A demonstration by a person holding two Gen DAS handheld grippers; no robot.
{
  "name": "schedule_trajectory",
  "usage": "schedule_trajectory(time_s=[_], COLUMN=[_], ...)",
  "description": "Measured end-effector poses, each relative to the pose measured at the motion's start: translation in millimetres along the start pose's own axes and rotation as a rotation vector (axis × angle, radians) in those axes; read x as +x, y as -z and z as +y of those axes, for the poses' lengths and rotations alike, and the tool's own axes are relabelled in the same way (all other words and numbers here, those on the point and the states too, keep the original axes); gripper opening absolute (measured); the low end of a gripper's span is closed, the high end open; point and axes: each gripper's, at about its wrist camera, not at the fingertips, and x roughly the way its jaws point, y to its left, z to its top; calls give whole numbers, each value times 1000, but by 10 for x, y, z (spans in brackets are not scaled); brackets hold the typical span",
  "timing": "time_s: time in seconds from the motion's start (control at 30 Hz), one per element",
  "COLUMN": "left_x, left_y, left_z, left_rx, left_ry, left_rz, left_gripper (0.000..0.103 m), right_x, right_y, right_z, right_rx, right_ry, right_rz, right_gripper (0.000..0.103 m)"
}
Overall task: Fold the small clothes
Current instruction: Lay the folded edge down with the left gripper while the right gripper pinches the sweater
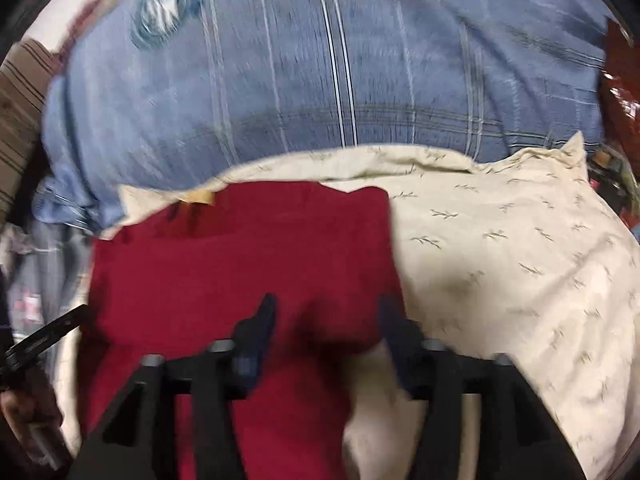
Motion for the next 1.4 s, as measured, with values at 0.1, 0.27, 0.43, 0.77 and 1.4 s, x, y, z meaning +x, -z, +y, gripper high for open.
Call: schedule_trajectory(time_s=[0.1, 0.27, 0.43, 0.77, 1.4], left_x=[-238, -515, -586, -767, -1073], left_y=[183, 461, 690, 954, 1396], left_z=[69, 55, 1, 66, 174], left_rx=[-2, 1, 20, 50, 63], left_ry=[6, 23, 18, 2, 35], left_rz=[-12, -23, 18, 38, 59], left_gripper=[69, 69, 69, 69, 70], right_x=[-227, -220, -75, -547, -889], right_y=[254, 600, 781, 1026, 1592], right_z=[-161, -329, -159, -293, -360], right_rx=[19, 57, -12, -35, -79], right_ry=[-1, -4, -10, 8, -75], right_rz=[13, 85, 130, 52, 91], right_gripper=[76, 62, 51, 0, 6])
